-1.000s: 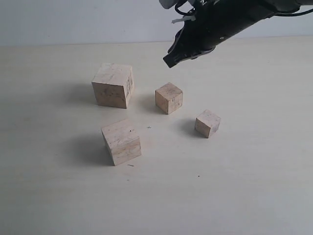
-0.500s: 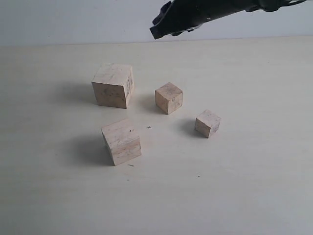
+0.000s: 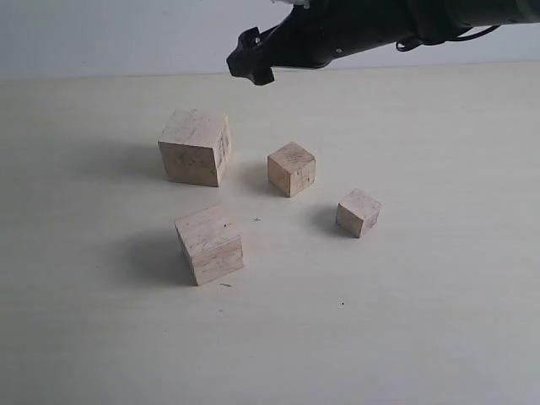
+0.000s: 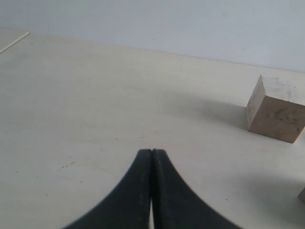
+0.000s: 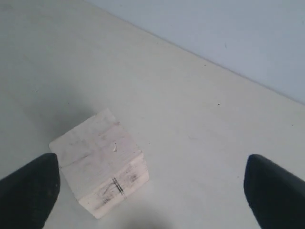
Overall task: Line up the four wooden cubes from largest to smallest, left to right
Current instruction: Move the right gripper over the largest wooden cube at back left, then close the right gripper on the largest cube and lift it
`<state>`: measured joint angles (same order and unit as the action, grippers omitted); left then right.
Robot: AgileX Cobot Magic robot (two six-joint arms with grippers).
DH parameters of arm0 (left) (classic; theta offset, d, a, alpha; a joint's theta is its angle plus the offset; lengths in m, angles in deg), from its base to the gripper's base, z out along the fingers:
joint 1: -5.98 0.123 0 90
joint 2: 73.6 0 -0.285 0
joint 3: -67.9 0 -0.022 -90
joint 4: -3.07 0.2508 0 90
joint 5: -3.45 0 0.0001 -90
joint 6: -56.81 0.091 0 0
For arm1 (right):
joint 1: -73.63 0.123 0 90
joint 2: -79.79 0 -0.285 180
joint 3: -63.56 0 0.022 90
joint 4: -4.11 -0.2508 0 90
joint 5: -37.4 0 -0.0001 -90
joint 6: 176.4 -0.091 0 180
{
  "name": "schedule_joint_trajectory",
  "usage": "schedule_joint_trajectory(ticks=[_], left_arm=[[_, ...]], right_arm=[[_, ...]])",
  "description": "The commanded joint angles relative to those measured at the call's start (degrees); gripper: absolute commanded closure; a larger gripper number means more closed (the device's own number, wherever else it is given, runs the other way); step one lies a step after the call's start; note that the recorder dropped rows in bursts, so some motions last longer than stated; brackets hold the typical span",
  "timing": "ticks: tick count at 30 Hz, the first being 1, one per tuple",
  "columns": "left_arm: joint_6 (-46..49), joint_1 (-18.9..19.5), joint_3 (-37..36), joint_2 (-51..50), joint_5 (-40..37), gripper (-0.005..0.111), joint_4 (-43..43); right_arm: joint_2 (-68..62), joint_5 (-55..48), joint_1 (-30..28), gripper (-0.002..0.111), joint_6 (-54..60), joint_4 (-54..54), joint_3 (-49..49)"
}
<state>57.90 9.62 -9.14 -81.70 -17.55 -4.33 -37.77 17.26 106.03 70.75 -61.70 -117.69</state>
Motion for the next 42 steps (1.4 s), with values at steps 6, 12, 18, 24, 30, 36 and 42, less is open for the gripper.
schedule_joint_trajectory(ticks=[6,12,18,24,30,36,42], left_arm=[[0.16,-0.35,-0.18,0.31,0.38,0.107,0.09],[0.16,-0.35,-0.18,0.31,0.38,0.107,0.09],[0.16,-0.35,-0.18,0.31,0.38,0.107,0.09],[0.16,-0.35,-0.18,0.31,0.38,0.107,0.09],[0.16,-0.35,-0.18,0.31,0.38,0.107,0.09],[0.16,-0.35,-0.18,0.31,0.38,0.107,0.09],[0.16,-0.35,-0.18,0.31,0.38,0.107,0.09]], right_arm=[[-1.99,-1.02,0.21,0.009,10.14,-4.89,-1.98],[-11.08,-14.12,0.21,0.010,30.20,-5.14,-9.88],[-20.86,-25.51,0.21,0.010,36.93,-8.04,-17.43],[-25.99,-25.65,0.21,0.010,36.81,-8.72,-22.44],[-26.86,-23.33,0.21,0.010,39.36,-8.72,-22.60],[-27.93,-22.23,0.21,0.010,41.93,-9.64,-22.60],[-30.34,-21.07,0.21,0.010,42.37,-10.70,-22.60]])
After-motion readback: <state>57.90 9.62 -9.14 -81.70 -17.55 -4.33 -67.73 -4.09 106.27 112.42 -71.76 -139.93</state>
